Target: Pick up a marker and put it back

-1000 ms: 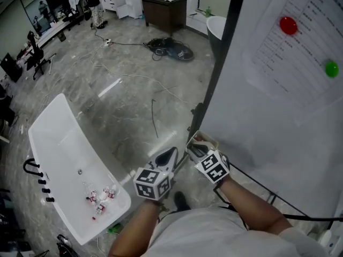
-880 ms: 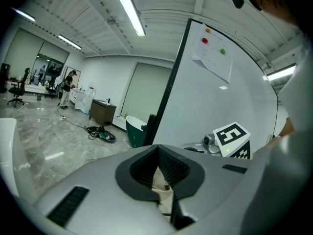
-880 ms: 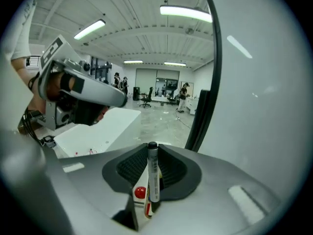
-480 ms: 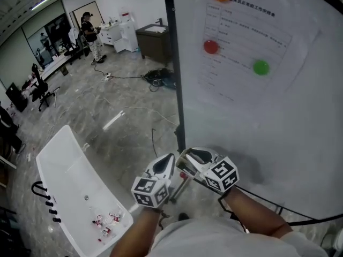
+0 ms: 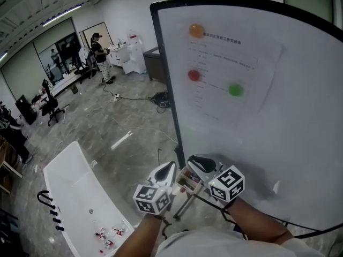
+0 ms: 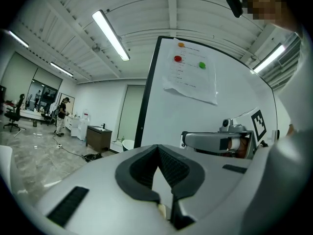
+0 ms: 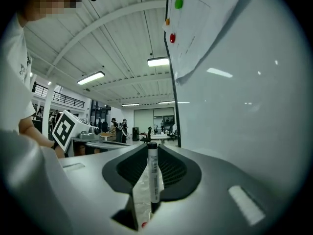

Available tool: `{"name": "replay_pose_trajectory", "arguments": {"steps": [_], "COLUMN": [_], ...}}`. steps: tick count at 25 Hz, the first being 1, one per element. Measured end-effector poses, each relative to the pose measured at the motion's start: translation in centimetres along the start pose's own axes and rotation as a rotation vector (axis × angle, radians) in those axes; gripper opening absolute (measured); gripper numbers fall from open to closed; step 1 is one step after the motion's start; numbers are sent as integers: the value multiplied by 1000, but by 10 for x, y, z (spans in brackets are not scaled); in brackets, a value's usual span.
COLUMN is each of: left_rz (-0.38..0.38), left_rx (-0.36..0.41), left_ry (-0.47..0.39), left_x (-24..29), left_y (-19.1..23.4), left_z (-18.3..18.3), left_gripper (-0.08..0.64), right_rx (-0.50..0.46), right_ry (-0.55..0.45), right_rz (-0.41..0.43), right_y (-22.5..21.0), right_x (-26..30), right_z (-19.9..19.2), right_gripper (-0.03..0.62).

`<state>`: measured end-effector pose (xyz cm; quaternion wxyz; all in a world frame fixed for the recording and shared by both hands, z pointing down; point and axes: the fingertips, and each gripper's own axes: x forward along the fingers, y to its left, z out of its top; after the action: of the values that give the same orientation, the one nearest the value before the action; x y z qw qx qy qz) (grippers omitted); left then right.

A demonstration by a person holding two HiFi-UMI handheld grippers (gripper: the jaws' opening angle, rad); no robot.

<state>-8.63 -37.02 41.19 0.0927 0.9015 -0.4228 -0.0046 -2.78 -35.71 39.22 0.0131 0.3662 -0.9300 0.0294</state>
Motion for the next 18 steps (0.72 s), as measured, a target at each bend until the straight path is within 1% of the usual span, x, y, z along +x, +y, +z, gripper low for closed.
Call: {"name": "replay_pose_trajectory", "arguments": {"steps": [2,5,10,14,18], "left_rz": [-3,19,20,9,7], "left_rx": [6,21,6,-18,-24], "left_ry": [1,-4,-33,-29,-33], "left_x": [1,0,-5,-11,-12], "left_y": [-4,-6,-7,-5,0], "left_z": [0,2,5,1,2], "left_gripper": [2,2,2,2,2], "right_rx": [-4,-1,17,33,41], "right_ry": [-5,-13,-16,2,10], "right_rz": [0,1,2,5,5], "right_y": [0,1,2,5,8], "right_x": [-3,-6,-6,-3,2], "right_z": [2,4,2,-8,-12], "right_gripper": [69,69,69,69,69]}}
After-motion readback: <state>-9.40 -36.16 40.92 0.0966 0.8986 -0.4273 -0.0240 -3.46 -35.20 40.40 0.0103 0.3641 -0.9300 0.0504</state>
